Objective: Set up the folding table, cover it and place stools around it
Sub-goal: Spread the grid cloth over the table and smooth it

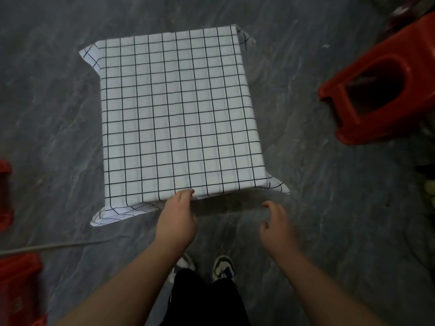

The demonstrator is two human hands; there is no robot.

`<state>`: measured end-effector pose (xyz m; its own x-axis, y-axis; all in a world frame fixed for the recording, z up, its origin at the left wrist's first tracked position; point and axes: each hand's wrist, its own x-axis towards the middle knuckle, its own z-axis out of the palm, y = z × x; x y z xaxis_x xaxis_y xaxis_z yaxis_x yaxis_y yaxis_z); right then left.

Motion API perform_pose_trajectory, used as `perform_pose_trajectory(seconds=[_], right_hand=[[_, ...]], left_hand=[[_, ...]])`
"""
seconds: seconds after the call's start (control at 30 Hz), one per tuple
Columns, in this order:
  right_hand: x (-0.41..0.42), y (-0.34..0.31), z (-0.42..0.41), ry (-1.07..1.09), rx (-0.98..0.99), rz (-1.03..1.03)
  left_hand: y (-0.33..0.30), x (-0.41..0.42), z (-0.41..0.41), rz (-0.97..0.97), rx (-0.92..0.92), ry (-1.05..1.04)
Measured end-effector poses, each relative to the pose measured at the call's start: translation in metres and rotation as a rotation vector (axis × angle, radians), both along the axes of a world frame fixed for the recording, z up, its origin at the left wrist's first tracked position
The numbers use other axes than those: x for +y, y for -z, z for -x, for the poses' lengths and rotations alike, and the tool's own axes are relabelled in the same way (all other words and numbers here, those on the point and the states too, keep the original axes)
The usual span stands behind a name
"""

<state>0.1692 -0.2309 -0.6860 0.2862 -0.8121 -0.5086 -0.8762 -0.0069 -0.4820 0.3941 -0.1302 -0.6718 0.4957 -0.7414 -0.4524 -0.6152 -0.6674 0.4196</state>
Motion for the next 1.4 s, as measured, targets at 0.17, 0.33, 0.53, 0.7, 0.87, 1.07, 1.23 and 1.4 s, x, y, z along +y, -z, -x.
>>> perform_pose_trajectory(seconds=[0.17, 0.33, 0.53, 0.7, 0.87, 1.07, 1.23, 1.4], right_hand=[[-0.003, 0.013, -0.027, -0.238, -0.023, 0.174], [-0.016, 0.025, -0.087, -0.648, 0.067, 0.31], [-0.037, 0.053, -0.124, -0.866, 0.231, 0.326], [-0.048, 0.069, -0.119, -0.867, 0.26, 0.384], [-0.05, 0.069, -0.12, -0.869, 0.271, 0.405], [-0.05, 0.062, -0.122, -0.834, 0.274, 0.357], [-0.051, 0.054, -0.115, -0.791, 0.285, 0.356], [-0.056, 0.064, -0.098, -0.784, 0.312, 0.361]], left_hand=[[0.027, -0.001, -0.02, 0.013, -0.227, 0.096], [0.053, -0.001, -0.053, -0.094, -0.318, 0.252], [0.078, 0.013, -0.09, -0.179, -0.334, 0.327], [0.087, 0.024, -0.115, -0.166, -0.295, 0.387], [0.088, 0.02, -0.114, -0.185, -0.269, 0.344], [0.086, 0.017, -0.107, -0.205, -0.268, 0.27], [0.076, 0.014, -0.1, -0.251, -0.257, 0.233], [0.077, 0.019, -0.11, -0.287, -0.251, 0.17]])
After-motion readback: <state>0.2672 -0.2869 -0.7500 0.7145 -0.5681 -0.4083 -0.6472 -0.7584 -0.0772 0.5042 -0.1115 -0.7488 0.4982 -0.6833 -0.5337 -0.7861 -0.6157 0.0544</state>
